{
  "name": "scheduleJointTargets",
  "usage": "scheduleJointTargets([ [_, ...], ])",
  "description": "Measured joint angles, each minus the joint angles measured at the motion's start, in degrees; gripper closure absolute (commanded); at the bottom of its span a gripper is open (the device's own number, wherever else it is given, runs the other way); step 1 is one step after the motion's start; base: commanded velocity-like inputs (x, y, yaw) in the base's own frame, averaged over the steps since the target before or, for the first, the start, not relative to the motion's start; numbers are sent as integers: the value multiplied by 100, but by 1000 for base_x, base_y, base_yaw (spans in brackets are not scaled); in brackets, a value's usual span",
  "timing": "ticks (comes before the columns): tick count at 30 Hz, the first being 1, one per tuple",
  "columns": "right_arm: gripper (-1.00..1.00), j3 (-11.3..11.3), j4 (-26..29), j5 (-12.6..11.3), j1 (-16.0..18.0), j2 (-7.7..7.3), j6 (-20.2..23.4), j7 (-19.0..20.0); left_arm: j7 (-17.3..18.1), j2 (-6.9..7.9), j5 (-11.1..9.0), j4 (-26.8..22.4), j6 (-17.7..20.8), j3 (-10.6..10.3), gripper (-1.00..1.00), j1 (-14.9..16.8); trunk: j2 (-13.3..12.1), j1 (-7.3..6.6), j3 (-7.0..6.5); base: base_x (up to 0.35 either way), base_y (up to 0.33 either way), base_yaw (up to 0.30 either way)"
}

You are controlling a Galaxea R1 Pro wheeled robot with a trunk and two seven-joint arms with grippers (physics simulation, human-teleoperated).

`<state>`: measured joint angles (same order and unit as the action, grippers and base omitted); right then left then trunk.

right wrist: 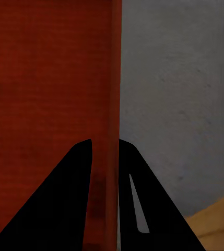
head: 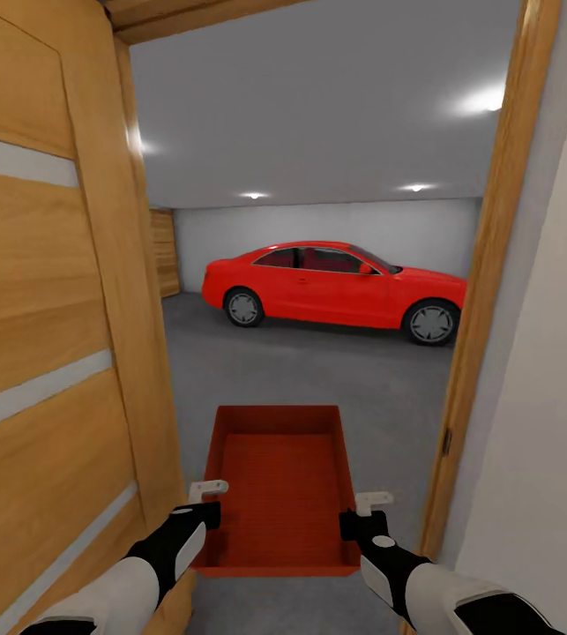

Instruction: Move the two storage containers from the living room to the garage. In the garage, place one container on the floor and stack the other container on top of it (either order is fine).

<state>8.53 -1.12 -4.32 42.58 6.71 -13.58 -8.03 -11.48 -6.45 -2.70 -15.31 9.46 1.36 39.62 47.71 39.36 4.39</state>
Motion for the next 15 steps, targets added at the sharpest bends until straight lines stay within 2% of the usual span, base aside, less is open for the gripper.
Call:
scheduleJointTargets([
  [15, 100, -3, 0, 0, 0, 0, 0, 2, -2, 0, 0, -8, 8, -2, 100, -1, 0, 0, 0, 292, 228, -275],
])
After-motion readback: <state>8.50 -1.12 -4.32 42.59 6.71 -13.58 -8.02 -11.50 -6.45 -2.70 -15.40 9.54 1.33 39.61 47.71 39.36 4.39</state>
